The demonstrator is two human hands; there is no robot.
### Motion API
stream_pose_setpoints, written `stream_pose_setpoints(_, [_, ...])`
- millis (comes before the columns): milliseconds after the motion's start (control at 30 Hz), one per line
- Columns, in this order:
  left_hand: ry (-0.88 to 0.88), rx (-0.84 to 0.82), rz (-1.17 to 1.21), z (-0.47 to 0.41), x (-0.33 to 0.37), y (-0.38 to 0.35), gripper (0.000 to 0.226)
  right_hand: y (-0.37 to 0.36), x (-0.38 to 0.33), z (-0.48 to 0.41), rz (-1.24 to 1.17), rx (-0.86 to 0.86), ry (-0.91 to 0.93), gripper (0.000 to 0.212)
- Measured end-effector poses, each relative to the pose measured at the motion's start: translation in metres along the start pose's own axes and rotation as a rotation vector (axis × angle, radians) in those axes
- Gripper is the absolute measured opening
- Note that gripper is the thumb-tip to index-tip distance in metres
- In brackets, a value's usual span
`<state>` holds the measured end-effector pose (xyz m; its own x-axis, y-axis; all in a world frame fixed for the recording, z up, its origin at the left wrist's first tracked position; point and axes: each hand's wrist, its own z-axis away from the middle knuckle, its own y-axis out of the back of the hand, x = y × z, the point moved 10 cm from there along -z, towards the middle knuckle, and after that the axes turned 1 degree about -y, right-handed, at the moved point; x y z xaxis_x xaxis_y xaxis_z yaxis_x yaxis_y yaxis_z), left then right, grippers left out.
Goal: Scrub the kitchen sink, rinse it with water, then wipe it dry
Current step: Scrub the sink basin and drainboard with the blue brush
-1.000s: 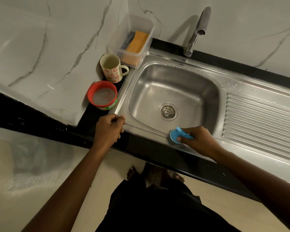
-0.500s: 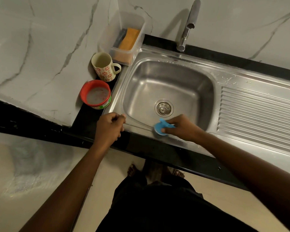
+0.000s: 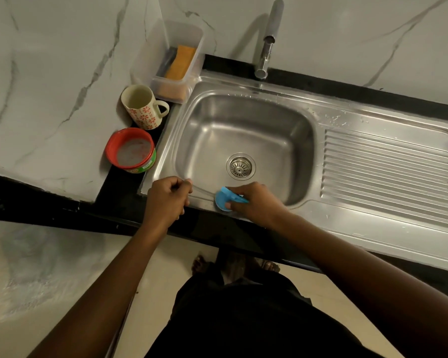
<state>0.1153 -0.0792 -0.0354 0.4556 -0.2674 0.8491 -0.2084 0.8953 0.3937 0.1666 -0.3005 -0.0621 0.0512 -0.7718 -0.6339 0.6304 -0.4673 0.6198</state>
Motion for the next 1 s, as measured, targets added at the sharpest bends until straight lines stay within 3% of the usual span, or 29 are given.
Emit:
stream_pose_setpoints(267, [-0.003,-0.027,0.019,-0.001,0.003,-0.017,0.028,0.076,0.122,0.1,0.134,0.049,-0.183,0.047])
stream_pose_setpoints(533, [-0.01,-0.046,-0.014,0.005,0.005,-0.024,0.028,-0.001,0.009,0.036,0.164,0.096,0.065,0.052])
stream_pose_setpoints(633, [0.003,-0.049,-0.008,0.005,0.006,-0.026,0.028,0.001,0.021,0.057,0.14,0.084,0.067,0.053])
stream_pose_setpoints(733, [0.014,-0.047,0.007,0.003,0.009,-0.03,0.029,0.019,0.074,0.097,0.121,0.065,-0.022,0.05])
stream_pose_setpoints(867, [0.009,-0.058,0.007,0.004,0.01,-0.036,0.028,0.081,0.15,0.13,-0.023,0.283,-0.277,0.046])
stream_pose_setpoints(1000, [-0.001,-0.086,-0.019,0.008,0.009,-0.044,0.028,0.077,0.141,0.105,-0.055,0.298,-0.312,0.037])
